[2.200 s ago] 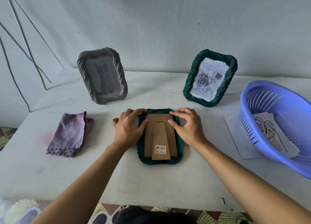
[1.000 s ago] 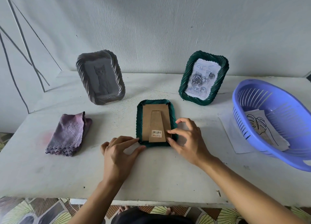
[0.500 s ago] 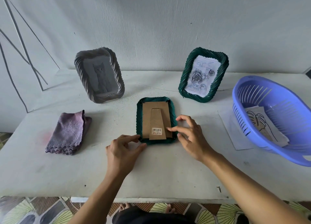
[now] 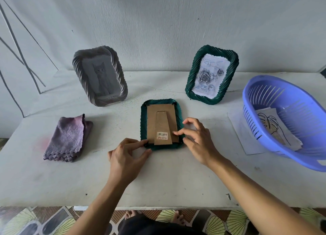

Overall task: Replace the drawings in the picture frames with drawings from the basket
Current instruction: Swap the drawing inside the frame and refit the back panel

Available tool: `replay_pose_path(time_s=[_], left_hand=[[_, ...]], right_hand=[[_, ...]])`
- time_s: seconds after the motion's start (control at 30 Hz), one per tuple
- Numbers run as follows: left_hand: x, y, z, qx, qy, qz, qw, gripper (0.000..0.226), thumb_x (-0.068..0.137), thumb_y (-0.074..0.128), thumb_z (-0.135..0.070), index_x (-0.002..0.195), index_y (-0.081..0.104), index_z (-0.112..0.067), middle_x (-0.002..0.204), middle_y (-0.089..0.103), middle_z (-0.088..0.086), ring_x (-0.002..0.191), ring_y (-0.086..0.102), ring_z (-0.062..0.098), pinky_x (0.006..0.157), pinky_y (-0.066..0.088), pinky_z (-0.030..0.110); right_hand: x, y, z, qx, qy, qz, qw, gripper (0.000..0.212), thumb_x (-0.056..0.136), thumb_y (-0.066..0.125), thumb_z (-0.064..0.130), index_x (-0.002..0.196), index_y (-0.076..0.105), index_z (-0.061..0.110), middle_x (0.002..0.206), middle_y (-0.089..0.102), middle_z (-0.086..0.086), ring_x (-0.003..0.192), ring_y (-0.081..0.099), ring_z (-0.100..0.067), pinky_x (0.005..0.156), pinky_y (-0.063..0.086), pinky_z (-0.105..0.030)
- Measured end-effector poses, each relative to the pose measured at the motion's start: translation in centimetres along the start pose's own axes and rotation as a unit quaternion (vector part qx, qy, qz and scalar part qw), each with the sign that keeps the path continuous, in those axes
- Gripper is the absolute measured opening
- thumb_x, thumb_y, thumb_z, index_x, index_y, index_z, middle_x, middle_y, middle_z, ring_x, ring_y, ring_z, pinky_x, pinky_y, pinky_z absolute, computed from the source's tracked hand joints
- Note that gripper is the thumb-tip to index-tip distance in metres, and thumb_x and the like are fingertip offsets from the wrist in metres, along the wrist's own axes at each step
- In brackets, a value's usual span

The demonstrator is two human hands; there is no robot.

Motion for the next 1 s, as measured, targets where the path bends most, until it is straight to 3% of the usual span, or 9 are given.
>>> replay_pose_path(time_s=[0.17, 0.3, 0.4, 0.53, 0.73, 0.83, 1.0], left_hand=[[-0.4, 0.1, -1.3, 0.087, 0.093, -0.017, 0.992, 0.044, 0.084, 0.055, -0.065, 0.121, 0.067, -0.046, 0.121, 0.046, -0.023, 0.1, 0.045, 0.007, 0.083, 0.029, 0.038], [0.5, 0.4, -1.4, 0.111, 0.127, -0.016, 0.986, 0.042, 0.09, 0.048, -0.058, 0.119, 0.071, -0.038, 0.136, 0.05, -0.021, 0.104, 0.046, 0.006, 0.082, 0.028, 0.036], [0.5, 0.7, -1.3, 0.122, 0.153, -0.019, 0.981, 0.044, 0.092, 0.048, -0.057, 0.12, 0.072, -0.034, 0.13, 0.056, -0.027, 0.109, 0.049, 0.006, 0.08, 0.024, 0.033], [0.5, 0.8, -1.1, 0.11, 0.155, -0.025, 0.981, 0.043, 0.092, 0.049, -0.056, 0.122, 0.071, -0.033, 0.129, 0.061, -0.021, 0.11, 0.051, 0.007, 0.083, 0.028, 0.035], [0.9, 1.1, -1.3, 0.087, 0.171, -0.023, 0.981, 0.045, 0.09, 0.056, -0.056, 0.123, 0.071, -0.03, 0.121, 0.064, -0.014, 0.107, 0.058, 0.011, 0.086, 0.043, 0.043], [0.8, 1.1, -1.3, 0.091, 0.179, -0.031, 0.979, 0.043, 0.09, 0.057, -0.055, 0.12, 0.073, -0.029, 0.117, 0.065, -0.017, 0.102, 0.058, 0.011, 0.082, 0.045, 0.048], [0.9, 1.3, -1.3, 0.097, 0.181, -0.032, 0.978, 0.04, 0.09, 0.059, -0.053, 0.119, 0.074, -0.03, 0.114, 0.066, -0.018, 0.099, 0.059, 0.011, 0.079, 0.048, 0.049]], right_hand=[[-0.1, 0.1, 0.1, -0.006, 0.005, -0.003, 1.0, 0.037, 0.079, 0.049, 0.014, 0.098, 0.076, 0.032, 0.125, 0.048, 0.006, 0.1, 0.044, -0.001, 0.089, 0.035, -0.034], [-0.3, -0.1, 0.2, 0.014, -0.006, -0.013, 1.0, 0.037, 0.082, 0.054, 0.014, 0.104, 0.075, 0.034, 0.126, 0.051, 0.007, 0.11, 0.053, -0.007, 0.098, 0.043, -0.042], [-1.3, -1.0, 0.2, 0.04, -0.022, -0.072, 0.996, 0.029, 0.082, 0.064, 0.016, 0.107, 0.074, 0.025, 0.12, 0.058, 0.006, 0.116, 0.057, -0.009, 0.099, 0.047, -0.04], [-2.4, -1.8, -0.4, 0.036, -0.014, -0.145, 0.989, 0.007, 0.081, 0.08, 0.013, 0.085, 0.076, 0.017, 0.106, 0.066, 0.005, 0.109, 0.063, -0.01, 0.094, 0.051, -0.034], [-2.6, -1.7, 0.7, -0.031, -0.032, -0.136, 0.99, 0.003, 0.081, 0.08, 0.014, 0.084, 0.079, 0.014, 0.102, 0.071, 0.0, 0.11, 0.065, -0.015, 0.09, 0.055, -0.034], [-3.0, -1.2, 0.8, 0.011, 0.017, -0.128, 0.992, 0.013, 0.077, 0.084, 0.02, 0.086, 0.079, 0.011, 0.106, 0.071, 0.001, 0.109, 0.064, -0.011, 0.095, 0.049, -0.025], [-3.2, -0.8, 0.0, 0.094, 0.086, -0.144, 0.981, 0.017, 0.069, 0.089, 0.011, 0.081, 0.078, 0.015, 0.102, 0.069, 0.008, 0.101, 0.063, -0.007, 0.093, 0.043, -0.012]])
Point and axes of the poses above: each hand's wrist, its own x-axis towards the middle knuckle, its own y-axis out of the palm, z = x × y, the point moved 7 cm from there along x, towards the middle knuckle
